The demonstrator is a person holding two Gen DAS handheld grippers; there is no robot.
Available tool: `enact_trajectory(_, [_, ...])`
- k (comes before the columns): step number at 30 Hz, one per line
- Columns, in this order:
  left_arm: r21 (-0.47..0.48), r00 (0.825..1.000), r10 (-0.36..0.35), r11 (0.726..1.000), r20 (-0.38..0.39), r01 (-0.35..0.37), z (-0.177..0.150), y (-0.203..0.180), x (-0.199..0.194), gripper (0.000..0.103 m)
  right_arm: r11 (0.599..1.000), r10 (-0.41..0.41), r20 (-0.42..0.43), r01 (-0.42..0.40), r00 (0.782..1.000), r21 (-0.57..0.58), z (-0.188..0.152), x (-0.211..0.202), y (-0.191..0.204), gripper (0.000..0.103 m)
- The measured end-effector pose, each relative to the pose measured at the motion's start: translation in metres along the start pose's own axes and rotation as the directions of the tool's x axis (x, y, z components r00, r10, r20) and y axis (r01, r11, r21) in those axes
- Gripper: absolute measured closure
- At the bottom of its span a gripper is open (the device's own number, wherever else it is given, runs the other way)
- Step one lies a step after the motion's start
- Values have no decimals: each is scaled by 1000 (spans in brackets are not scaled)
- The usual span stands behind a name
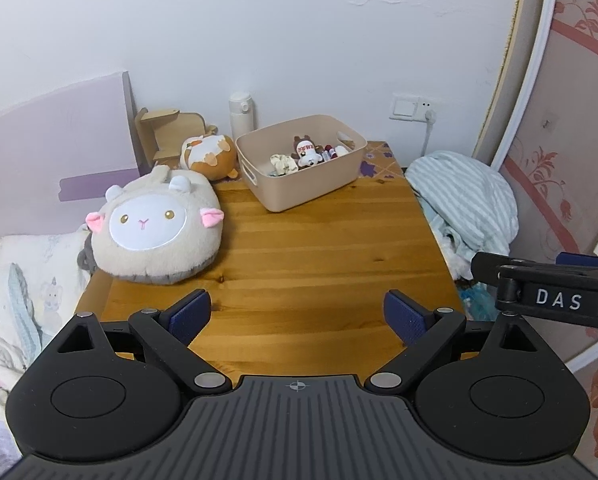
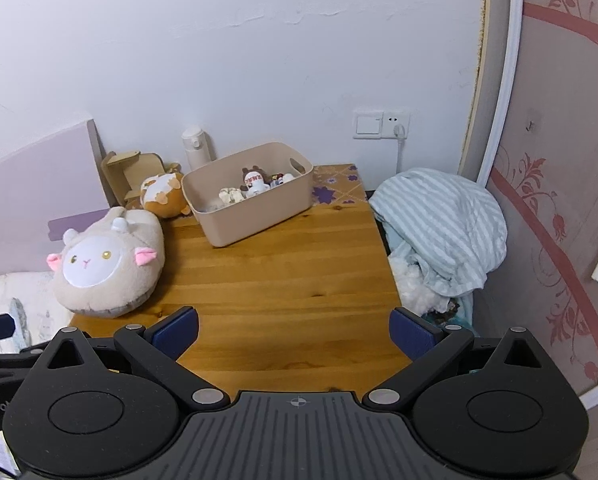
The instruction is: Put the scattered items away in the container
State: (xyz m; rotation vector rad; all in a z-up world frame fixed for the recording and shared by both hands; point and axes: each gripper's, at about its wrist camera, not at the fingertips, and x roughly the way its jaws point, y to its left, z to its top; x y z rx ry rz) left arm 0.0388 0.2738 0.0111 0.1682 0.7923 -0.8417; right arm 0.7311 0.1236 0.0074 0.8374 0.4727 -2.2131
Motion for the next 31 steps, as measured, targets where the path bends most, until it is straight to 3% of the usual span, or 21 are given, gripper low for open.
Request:
enact_trajectory(16, [-11, 999, 16, 1000, -30, -17, -27, 4, -29, 8, 1000, -13, 11, 13, 1000, -10, -31, -42, 3, 0])
enact_trajectory(31, [-1, 998, 20, 1000, -57, -20, -29, 5, -22, 8, 1000, -17, -45, 16, 999, -19, -34, -33, 4, 0])
